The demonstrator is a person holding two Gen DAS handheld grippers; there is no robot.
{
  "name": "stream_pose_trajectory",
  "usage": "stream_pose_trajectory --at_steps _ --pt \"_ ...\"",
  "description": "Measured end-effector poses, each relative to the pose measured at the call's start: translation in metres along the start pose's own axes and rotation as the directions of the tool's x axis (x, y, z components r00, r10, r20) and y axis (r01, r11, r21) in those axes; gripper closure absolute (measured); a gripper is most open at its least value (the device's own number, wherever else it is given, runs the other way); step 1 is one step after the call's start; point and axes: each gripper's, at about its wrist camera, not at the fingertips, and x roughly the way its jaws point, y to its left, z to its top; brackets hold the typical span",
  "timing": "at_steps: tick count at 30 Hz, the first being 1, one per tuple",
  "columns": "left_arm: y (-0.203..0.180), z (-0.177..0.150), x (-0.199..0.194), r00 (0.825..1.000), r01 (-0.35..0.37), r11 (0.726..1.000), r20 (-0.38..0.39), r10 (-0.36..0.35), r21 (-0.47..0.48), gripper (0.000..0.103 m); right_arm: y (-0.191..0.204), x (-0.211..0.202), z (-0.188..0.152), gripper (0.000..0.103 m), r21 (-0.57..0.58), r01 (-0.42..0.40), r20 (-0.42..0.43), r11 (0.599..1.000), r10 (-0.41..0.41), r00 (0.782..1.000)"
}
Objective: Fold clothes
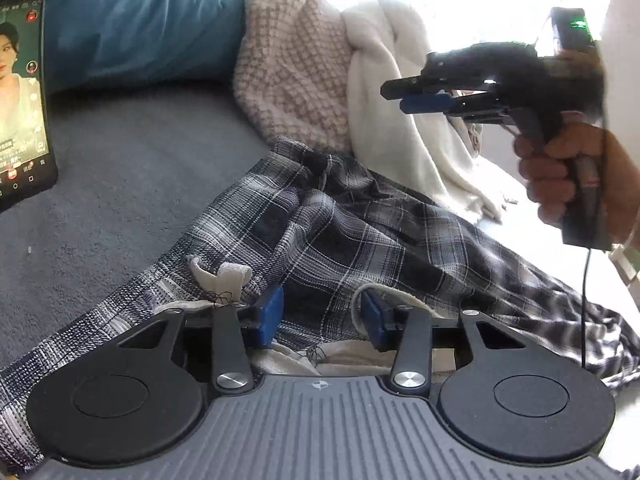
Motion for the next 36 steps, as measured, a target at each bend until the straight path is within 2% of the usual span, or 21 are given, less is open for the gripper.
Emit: stream_pose_trajectory --at_steps 1,2,4,7,8,10,11,12,14,17,20,22,24,26,28,30,32,36 --pt "0.002 0.0 -0.001 1.0 0.001 1.0 0.003 -0.001 -0.01 0.06 0.003 -0.001 0.0 0.071 -0.011 -0.045 -0.017 0.999 0.045 0.999" --pt "0.003 0.0 -0.002 1.0 0.0 1.0 0.007 0.0 -0.018 0.06 0.008 0.003 -0.004 0.071 -0.028 -0.088 -0.07 0.996 0.085 0.994" --pt "0.005 0.0 -0.005 1.0 -0.002 1.0 0.013 0.003 -0.031 0.062 0.019 0.013 -0.012 0.072 -0.056 -0.174 -0.181 0.983 0.162 0.97" --pt "0.005 0.0 -0.002 1.0 -0.01 1.0 0.012 0.01 -0.009 0.063 0.035 0.046 -0.032 0.073 -0.098 -0.144 -0.287 0.985 0.11 0.952" --pt "0.005 -0.001 -0.003 1.0 -0.012 1.0 0.013 0.012 0.001 0.063 0.036 0.059 -0.037 0.073 -0.073 -0.117 -0.297 0.991 0.09 0.951" --pt "0.004 -0.001 -0.003 1.0 -0.012 1.0 0.012 0.012 0.016 0.063 0.026 0.08 -0.038 0.073 0.072 -0.076 -0.256 0.994 0.093 0.962" --pt "0.004 -0.001 -0.003 1.0 -0.011 1.0 0.009 0.01 0.019 0.063 0.017 0.082 -0.036 0.074 0.183 -0.069 -0.209 0.981 0.107 0.972" --pt "0.004 -0.001 -0.004 1.0 -0.009 1.0 0.007 0.009 0.021 0.063 0.004 0.081 -0.035 0.073 0.297 -0.069 -0.175 0.952 0.125 0.977" --pt "0.005 0.0 -0.007 1.0 -0.005 1.0 0.005 0.005 0.017 0.062 -0.022 0.076 -0.035 0.073 0.491 -0.068 -0.104 0.868 0.136 0.985" --pt "0.003 0.003 -0.015 1.0 -0.008 1.0 0.021 0.008 0.01 0.059 -0.055 0.05 -0.036 0.072 0.591 -0.059 -0.058 0.804 0.116 0.992" --pt "-0.003 0.006 -0.026 0.997 -0.03 0.999 0.067 0.028 0.033 0.057 -0.087 -0.004 -0.041 0.072 0.626 -0.071 0.004 0.776 0.087 0.996" --pt "-0.005 0.01 -0.029 0.995 -0.035 0.999 0.089 0.032 0.032 0.056 -0.105 -0.047 -0.045 0.072 0.639 -0.068 0.048 0.766 0.049 0.998" --pt "-0.008 0.013 -0.031 0.994 -0.038 0.999 0.102 0.035 0.033 0.055 -0.122 -0.096 -0.051 0.072 0.641 -0.033 0.071 0.767 -0.016 0.997" --pt "-0.012 0.015 -0.031 0.994 -0.038 0.998 0.105 0.033 0.046 0.055 -0.132 -0.135 -0.059 0.072 0.628 0.042 0.056 0.777 -0.099 0.994" --pt "-0.017 0.015 -0.028 0.995 -0.04 0.997 0.092 0.033 0.07 0.054 -0.133 -0.162 -0.069 0.072 0.594 0.14 -0.003 0.792 -0.172 0.985" --pt "-0.023 0.015 -0.022 0.997 -0.05 0.994 0.061 0.044 0.097 0.054 -0.131 -0.172 -0.082 0.072 0.543 0.211 -0.078 0.813 -0.201 0.976" --pt "-0.027 0.011 -0.013 0.998 -0.059 0.99 0.031 0.055 0.125 0.054 -0.128 -0.176 -0.093 0.072 0.47 0.285 -0.151 0.835 -0.242 0.958" --pt "-0.028 0.002 0.002 0.995 -0.095 0.985 -0.015 0.098 0.144 0.054 -0.109 -0.148 -0.107 0.072 0.251 0.388 -0.223 0.887 -0.337 0.915"
